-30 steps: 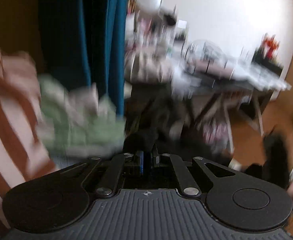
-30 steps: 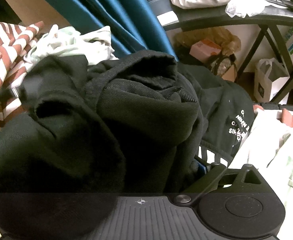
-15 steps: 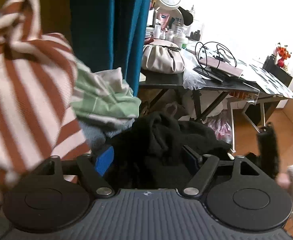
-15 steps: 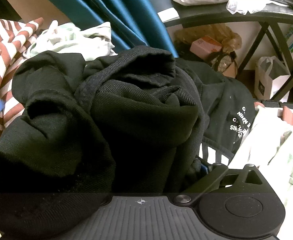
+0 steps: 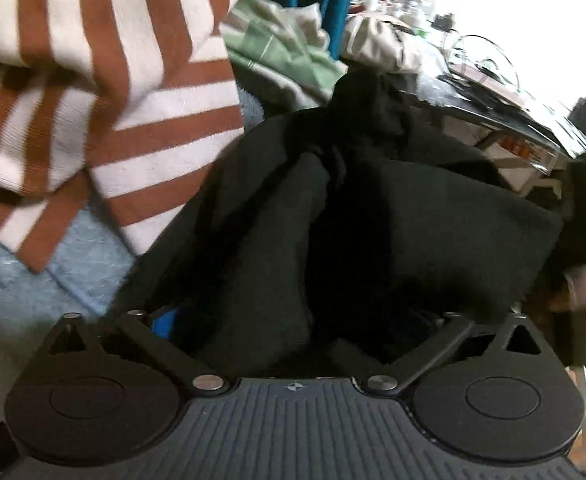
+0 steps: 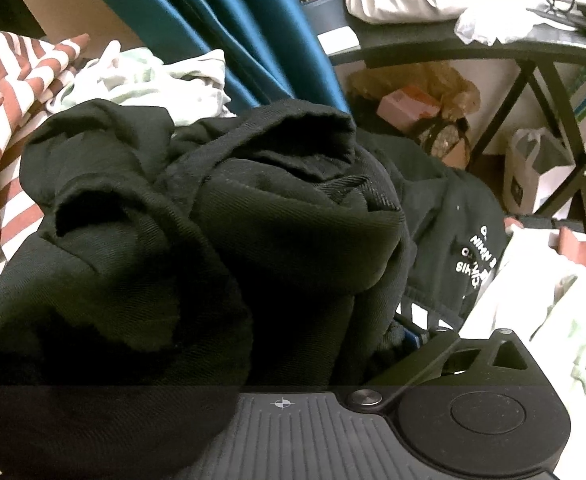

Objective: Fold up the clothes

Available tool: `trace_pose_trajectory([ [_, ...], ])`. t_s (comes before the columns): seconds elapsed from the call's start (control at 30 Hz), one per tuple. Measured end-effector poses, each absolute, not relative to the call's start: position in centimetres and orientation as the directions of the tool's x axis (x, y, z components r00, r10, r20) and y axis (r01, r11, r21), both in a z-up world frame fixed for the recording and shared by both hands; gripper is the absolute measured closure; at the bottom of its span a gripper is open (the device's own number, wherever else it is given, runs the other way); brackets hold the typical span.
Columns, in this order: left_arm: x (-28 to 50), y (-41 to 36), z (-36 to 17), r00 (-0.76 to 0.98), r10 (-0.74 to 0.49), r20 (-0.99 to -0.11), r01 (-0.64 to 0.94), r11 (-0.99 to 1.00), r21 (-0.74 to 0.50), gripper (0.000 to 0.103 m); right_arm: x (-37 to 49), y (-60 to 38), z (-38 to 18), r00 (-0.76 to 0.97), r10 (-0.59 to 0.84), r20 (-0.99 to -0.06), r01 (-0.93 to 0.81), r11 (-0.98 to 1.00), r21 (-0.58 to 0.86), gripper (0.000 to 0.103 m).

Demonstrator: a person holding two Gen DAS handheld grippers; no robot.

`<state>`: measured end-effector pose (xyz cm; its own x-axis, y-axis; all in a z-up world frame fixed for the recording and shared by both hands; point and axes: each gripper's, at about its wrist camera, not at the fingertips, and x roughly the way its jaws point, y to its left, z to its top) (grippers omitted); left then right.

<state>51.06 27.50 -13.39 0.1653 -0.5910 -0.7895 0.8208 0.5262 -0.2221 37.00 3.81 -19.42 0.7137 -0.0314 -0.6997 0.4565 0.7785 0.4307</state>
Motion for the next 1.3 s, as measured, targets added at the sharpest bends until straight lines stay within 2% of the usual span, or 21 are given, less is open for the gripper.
trace_pose_trajectory([
  [0.1,52.2,25.6,-15.4,0.049,-0.539,-0.841,0.793,0.533,-0.295,0.0,37.1,4.1,-19.3,0.723,-0.053,-0.689,0.443,0.801,0.403,0.001],
  [0.33,51.0,22.9,-16.4,0.089,-0.396,-0.914,0.855,0.502,-0.134,0.0,37.5,3.4,-19.6,0.726,-0.012,-0.688,0.434,0.784,0.444,0.001],
  [0.47,50.2,23.0,-16.3,0.115,-0.389,-0.914,0.873,0.479,-0.094,0.0,37.7,2.3,-19.6,0.717,0.048,-0.695,0.418,0.768,0.484,0.001],
  [0.5,50.1,23.2,-16.1,0.113,-0.4,-0.909,0.872,0.479,-0.102,0.003,37.7,2.0,-19.2,0.725,0.063,-0.686,0.41,0.761,0.502,0.005],
  [0.53,50.1,23.5,-15.7,0.108,-0.42,-0.901,0.87,0.479,-0.119,0.008,37.7,1.7,-18.9,0.732,0.078,-0.677,0.401,0.754,0.52,0.016],
  [0.57,50.1,23.9,-15.1,0.102,-0.443,-0.891,0.869,0.476,-0.137,0.013,37.7,1.3,-18.6,0.739,0.093,-0.668,0.393,0.746,0.538,0.02],
  [0.6,50.0,24.2,-14.5,0.099,-0.465,-0.88,0.873,0.465,-0.147,0.022,37.7,1.0,-18.2,0.748,0.101,-0.656,0.384,0.74,0.552,0.029],
  [0.63,49.8,24.5,-13.9,0.097,-0.486,-0.869,0.881,0.447,-0.151,0.028,37.6,0.7,-17.7,0.758,0.108,-0.643,0.375,0.734,0.566,0.039],
  [0.7,49.4,24.8,-12.5,0.099,-0.524,-0.846,0.9,0.409,-0.148,0.031,37.4,-0.1,-17.0,0.792,0.117,-0.599,0.354,0.712,0.606,0.049],
  [0.77,49.7,25.1,-11.7,0.074,-0.549,-0.832,0.898,0.399,-0.183,0.032,37.1,-0.7,-16.8,0.809,0.119,-0.576,0.345,0.696,0.629,0.052],
  [0.87,50.6,25.5,-10.9,0.025,-0.581,-0.814,0.884,0.394,-0.254,0.029,36.8,-1.4,-17.2,0.812,0.112,-0.573,0.356,0.683,0.638,0.048],
  [0.93,51.2,25.8,-10.4,-0.007,-0.601,-0.799,0.871,0.389,-0.3,0.026,36.6,-1.8,-17.5,0.814,0.108,-0.571,0.363,0.674,0.644,0.036],
  [1.1,52.0,26.9,-9.1,-0.059,-0.646,-0.761,0.844,0.374,-0.383,0.025,35.0,-1.4,-17.9,0.807,0.1,-0.582,0.367,0.688,0.627,0.025],
  [1.17,51.8,27.6,-8.8,-0.058,-0.659,-0.75,0.843,0.369,-0.39,0.02,34.2,-1.0,-17.9,0.806,0.089,-0.586,0.368,0.7,0.612,0.022],
  [1.23,51.5,28.3,-8.4,-0.057,-0.672,-0.738,0.842,0.365,-0.397,0.013,33.2,-0.8,-18.1,0.806,0.079,-0.587,0.374,0.7,0.608,0.011],
  [1.3,52.1,27.4,-8.4,-0.042,-0.69,-0.723,0.832,0.377,-0.408,0.011,32.2,-0.8,-18.6,0.808,0.072,-0.585,0.385,0.687,0.616,0.003],
])
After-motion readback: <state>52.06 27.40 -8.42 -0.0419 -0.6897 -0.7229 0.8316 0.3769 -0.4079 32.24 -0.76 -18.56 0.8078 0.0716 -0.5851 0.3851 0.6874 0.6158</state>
